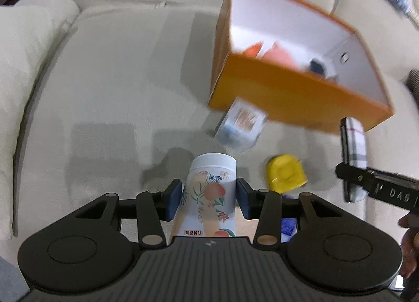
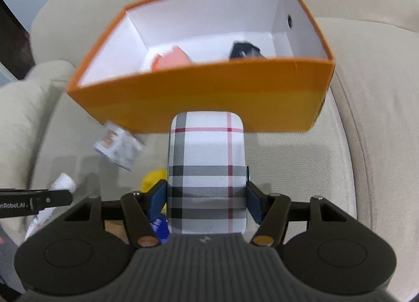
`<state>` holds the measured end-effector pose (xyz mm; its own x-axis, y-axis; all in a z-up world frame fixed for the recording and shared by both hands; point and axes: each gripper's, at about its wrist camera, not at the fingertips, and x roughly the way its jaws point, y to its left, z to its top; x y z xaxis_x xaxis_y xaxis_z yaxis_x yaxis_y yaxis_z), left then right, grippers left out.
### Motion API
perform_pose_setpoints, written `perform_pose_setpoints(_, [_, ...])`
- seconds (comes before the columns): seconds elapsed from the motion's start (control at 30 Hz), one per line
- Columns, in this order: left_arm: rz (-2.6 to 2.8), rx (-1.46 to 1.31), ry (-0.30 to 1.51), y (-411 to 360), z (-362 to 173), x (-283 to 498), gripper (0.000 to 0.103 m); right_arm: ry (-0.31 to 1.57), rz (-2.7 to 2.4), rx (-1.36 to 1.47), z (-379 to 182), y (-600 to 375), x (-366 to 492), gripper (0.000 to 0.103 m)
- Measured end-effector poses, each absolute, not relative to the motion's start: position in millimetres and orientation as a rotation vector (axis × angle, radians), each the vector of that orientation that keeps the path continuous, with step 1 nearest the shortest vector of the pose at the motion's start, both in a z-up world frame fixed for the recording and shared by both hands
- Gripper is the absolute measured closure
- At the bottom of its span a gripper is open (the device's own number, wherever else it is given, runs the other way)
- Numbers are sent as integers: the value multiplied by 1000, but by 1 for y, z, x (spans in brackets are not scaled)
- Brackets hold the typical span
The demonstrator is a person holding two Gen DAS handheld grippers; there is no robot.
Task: Organize rigid objects
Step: 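Carry the tube and plaid case over the orange box and lower them in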
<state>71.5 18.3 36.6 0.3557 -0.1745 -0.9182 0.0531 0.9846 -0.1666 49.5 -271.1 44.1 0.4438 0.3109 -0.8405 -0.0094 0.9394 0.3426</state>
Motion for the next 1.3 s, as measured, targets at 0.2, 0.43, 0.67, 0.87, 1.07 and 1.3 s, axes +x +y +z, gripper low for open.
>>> perform_pose_setpoints(0.2, [-237, -178, 1037, 3, 89, 79, 52, 902, 228, 423, 98, -290, 46, 39])
perform_pose_setpoints(0.43, [-248, -197, 907, -36, 112, 148, 52, 769, 125, 447, 129, -292, 99, 39])
perform_pose_setpoints(0.67, [-241, -217, 908, -61, 64, 196, 52, 826, 53, 417, 83, -285, 140, 39])
perform_pose_setpoints(0.87, [-224, -175, 942, -73, 36, 211, 62, 889, 26, 378, 54, -281, 158, 39])
perform_pose_setpoints(1.07, [-223, -155, 984, -75, 23, 214, 72, 945, 15, 338, 39, -277, 170, 39])
perform_pose_setpoints(1.3, [-216, -143, 1011, -78, 17, 213, 72, 1011, 2, 261, 25, -267, 180, 39])
